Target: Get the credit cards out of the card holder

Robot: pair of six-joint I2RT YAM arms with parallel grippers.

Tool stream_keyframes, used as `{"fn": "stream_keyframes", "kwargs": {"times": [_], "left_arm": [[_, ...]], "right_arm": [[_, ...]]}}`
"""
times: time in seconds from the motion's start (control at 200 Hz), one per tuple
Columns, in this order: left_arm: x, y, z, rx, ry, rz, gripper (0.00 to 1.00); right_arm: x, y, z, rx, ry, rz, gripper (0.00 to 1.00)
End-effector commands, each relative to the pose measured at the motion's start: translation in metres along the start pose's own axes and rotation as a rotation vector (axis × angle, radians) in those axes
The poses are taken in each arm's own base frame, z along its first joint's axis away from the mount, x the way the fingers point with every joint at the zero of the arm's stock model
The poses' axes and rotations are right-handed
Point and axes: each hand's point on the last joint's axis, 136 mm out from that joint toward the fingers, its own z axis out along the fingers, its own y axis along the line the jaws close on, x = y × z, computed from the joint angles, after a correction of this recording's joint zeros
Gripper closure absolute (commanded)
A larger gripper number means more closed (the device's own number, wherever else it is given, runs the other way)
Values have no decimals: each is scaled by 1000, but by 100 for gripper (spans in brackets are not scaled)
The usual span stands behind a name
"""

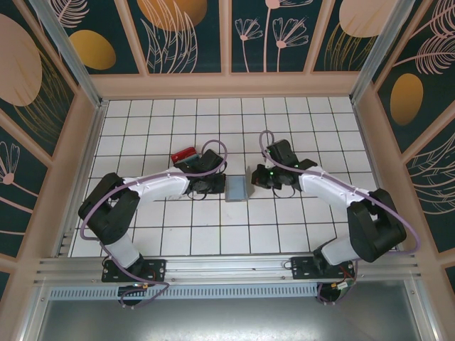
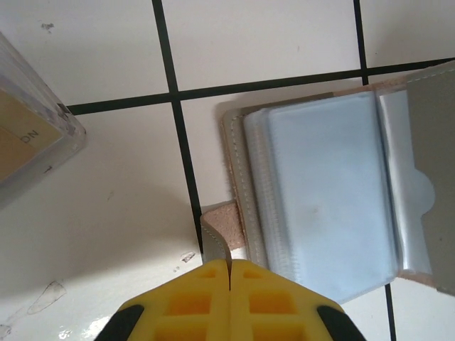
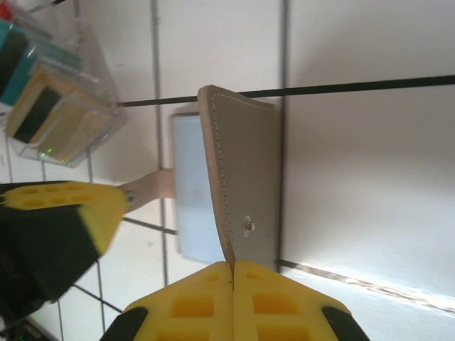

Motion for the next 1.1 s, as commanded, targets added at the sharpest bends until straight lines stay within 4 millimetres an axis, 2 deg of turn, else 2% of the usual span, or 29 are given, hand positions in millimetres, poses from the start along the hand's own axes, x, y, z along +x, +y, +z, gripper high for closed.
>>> {"fn": "stream_keyframes", "kwargs": {"times": [0.0,0.105,0.255,0.37,0.475,0.49,0.516,0.676,0.811,0.841,1.096], "left_arm": [[0,10,-1,-46,-7,1,72],[-16,-1,-22,-8,-76,-4,54],[-31,-21,-45,69,-129,-17,48],[-31,-39,-49,177,-123,-62,46],[-24,-49,-38,249,-92,-113,47],[-16,-43,-31,234,-68,-119,47],[-12,-41,-26,228,-52,-125,48],[1,-29,-2,170,5,-133,51],[4,-32,4,182,25,-131,52],[10,-28,14,163,50,-133,53],[21,-21,26,135,92,-126,54]], "right_arm": [[4,-17,0,18,-19,25,100],[8,-22,6,9,-24,30,100],[12,-30,11,0,-47,64,100],[13,-35,12,-8,-68,92,100],[13,-34,12,-17,-79,99,100],[13,-34,12,-19,-78,100,100],[13,-34,11,-20,-80,101,100],[14,-34,12,-29,-81,106,100],[15,-34,11,-30,-82,110,100],[15,-34,12,-31,-82,110,100],[16,-34,12,-35,-81,113,100]]}}
